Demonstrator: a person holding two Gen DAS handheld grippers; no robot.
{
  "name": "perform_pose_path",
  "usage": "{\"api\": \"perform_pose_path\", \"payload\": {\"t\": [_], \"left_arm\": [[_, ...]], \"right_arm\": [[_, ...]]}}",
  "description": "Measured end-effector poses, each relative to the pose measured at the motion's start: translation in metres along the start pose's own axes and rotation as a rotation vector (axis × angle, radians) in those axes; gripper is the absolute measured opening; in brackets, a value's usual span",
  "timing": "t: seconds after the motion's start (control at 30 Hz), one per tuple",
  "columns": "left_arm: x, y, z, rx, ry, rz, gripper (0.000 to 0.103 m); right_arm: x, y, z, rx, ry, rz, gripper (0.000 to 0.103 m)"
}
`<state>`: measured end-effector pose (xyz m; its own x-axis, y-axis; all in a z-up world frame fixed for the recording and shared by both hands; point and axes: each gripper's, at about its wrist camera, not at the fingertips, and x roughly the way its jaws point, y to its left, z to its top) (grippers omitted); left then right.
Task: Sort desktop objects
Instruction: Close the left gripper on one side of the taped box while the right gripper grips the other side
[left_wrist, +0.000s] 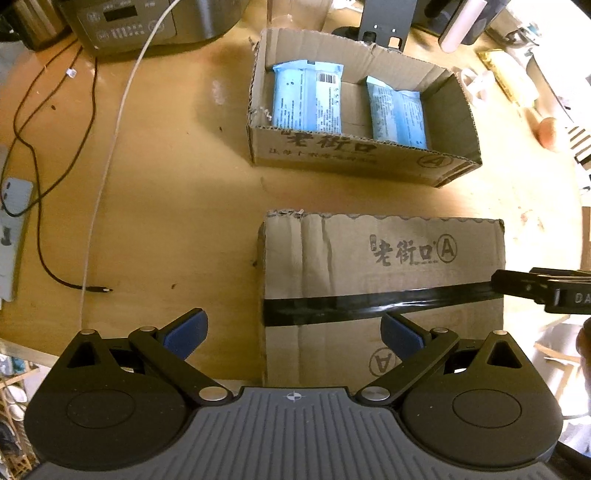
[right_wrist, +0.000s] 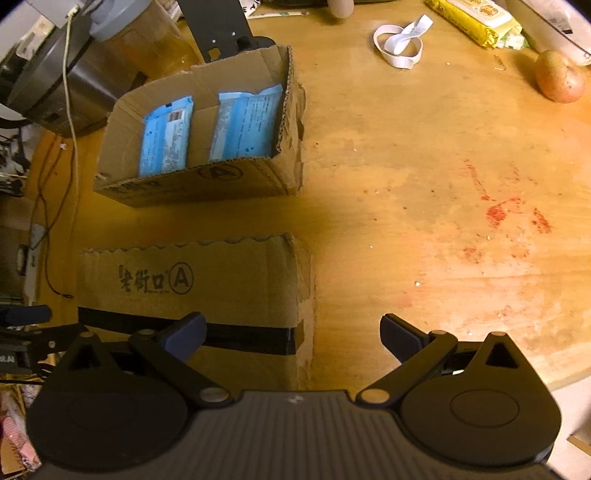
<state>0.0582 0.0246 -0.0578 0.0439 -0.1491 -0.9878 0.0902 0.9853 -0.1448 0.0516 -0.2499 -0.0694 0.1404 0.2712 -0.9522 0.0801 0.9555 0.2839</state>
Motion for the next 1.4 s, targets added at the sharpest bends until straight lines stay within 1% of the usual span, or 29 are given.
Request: {"api": "perform_pose_path", "payload": {"t": [0.27, 0.6, 0.77, 1.1, 1.17, 1.33, 1.37, 1.4], "left_arm": [[0.017, 0.023, -0.001, -0.021, 0.0, -0.116, 0.103], [0.028, 0.049, -0.006, -0.062, -0.031, -0.323, 0.103], [0.036, 0.058, -0.005, -0.067, -0.044, -0.413, 0.103], [0.054, 0.076, -0.001, -0.06, -0.022, -0.552, 0.103], [0.057, 0.079, -0.001, -0.062, -0.017, -0.573, 0.102], [0.062, 0.084, 0.0, -0.061, -0.015, -0.604, 0.102], [0.063, 0.085, 0.0, -0.063, -0.015, -0.61, 0.101], [0.063, 0.087, 0.0, -0.066, -0.015, -0.618, 0.096]], "right_arm": [[0.005, -0.018, -0.002, 0.002, -0.018, 0.099, 0.103], [0.017, -0.036, -0.005, -0.006, -0.02, 0.259, 0.103], [0.024, -0.046, -0.005, 0.009, -0.012, 0.328, 0.103], [0.034, -0.066, -0.007, 0.026, 0.002, 0.462, 0.103], [0.035, -0.068, -0.008, 0.029, 0.005, 0.477, 0.103], [0.036, -0.071, -0.008, 0.035, 0.011, 0.471, 0.099], [0.036, -0.071, -0.008, 0.035, 0.013, 0.472, 0.098], [0.036, -0.072, -0.009, 0.034, 0.014, 0.474, 0.098]]}}
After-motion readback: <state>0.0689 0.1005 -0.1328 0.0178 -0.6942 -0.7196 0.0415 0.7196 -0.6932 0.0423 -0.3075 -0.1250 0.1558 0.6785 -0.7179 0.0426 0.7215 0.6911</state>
